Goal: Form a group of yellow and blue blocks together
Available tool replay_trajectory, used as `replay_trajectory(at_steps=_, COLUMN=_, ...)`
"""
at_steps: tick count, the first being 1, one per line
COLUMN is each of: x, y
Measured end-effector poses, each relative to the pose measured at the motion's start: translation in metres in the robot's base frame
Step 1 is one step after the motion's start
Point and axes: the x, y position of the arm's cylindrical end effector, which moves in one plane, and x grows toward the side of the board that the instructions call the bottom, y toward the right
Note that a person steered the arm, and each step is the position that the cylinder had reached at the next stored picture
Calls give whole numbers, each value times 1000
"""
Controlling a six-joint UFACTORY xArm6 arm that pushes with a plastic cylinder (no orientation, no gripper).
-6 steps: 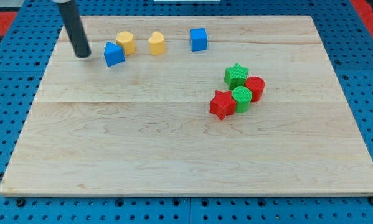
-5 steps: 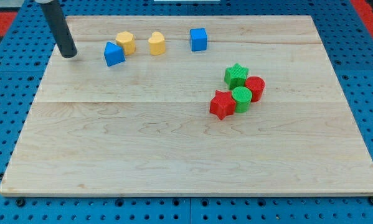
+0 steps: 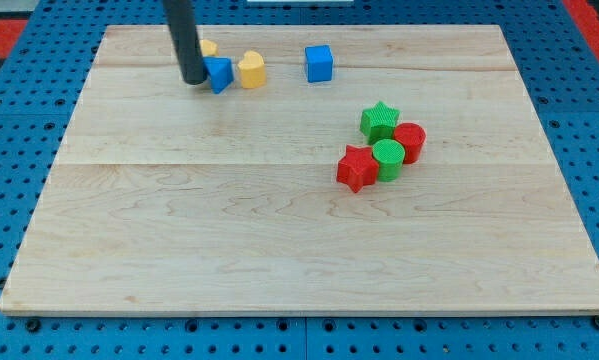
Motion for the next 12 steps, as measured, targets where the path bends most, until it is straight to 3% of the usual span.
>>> replay_trajectory(at_steps=1, x=0, y=47)
replay_trajectory(at_steps=2, x=0, y=46)
replay_trajectory(at_steps=3, x=31, y=78)
replay_trajectory(at_steps=4, x=27, y=165)
replay_trajectory(at_steps=5, x=4, y=191)
replay_trajectory(at_steps=7, x=-27, y=122)
replay_trajectory(at_steps=9, x=-43, y=148)
replay_trajectory(at_steps=10, x=-54, y=126)
replay_trajectory(at_steps=11, x=-54, y=53)
replay_trajectory(at_steps=12, x=-56, y=87)
